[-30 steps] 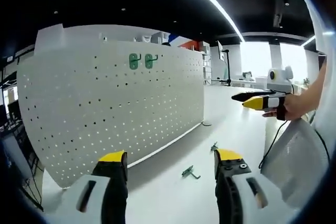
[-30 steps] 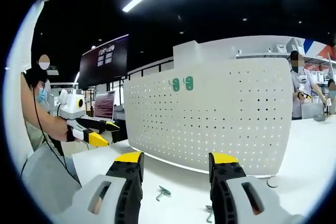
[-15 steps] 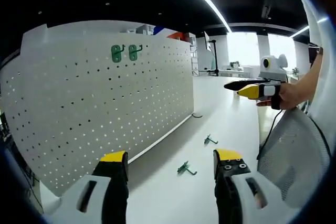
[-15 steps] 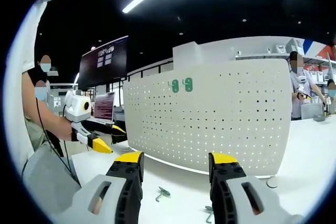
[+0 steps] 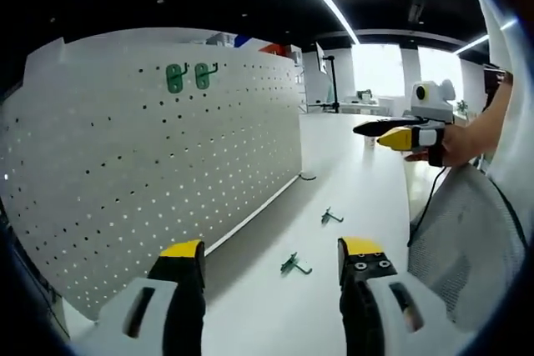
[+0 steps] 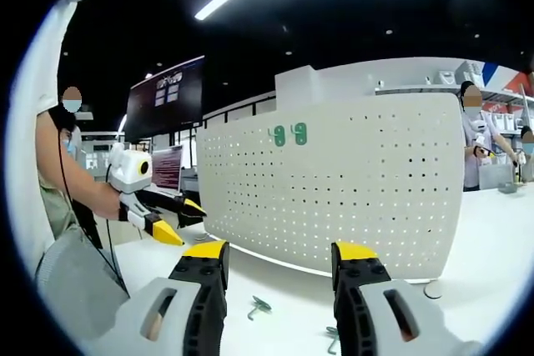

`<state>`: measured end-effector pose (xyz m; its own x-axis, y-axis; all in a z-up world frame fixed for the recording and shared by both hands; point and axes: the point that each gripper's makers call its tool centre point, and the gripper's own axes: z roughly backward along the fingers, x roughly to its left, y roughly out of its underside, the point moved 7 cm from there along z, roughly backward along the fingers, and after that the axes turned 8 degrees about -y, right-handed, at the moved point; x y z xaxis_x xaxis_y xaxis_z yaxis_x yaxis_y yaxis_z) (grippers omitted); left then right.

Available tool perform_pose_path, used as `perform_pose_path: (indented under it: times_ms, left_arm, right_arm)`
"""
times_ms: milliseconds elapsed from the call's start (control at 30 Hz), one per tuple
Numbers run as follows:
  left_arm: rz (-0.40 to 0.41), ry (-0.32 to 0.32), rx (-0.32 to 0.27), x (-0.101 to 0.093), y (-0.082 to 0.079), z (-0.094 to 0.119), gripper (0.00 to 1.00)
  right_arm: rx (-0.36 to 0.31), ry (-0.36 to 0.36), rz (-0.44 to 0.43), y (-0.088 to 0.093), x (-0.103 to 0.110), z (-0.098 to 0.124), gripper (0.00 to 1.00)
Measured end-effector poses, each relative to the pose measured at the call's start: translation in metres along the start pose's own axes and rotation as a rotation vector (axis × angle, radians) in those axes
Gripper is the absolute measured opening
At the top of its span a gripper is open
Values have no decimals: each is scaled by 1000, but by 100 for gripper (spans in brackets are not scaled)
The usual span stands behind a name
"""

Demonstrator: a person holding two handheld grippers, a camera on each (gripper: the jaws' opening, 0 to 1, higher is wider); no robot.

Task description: Insert the hook assembly into the mounting plate slot until the hook locks in place.

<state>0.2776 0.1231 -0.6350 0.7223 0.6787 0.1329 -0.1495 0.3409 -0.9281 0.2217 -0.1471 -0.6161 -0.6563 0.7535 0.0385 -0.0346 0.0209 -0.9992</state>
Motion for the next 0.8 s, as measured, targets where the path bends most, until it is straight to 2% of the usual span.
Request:
perform_pose_path:
  times_ms: [800]
  left_arm:
    - [-90,117,105,1,8,-25,64]
  right_arm:
    - [1,-1,4,1,0,0,48]
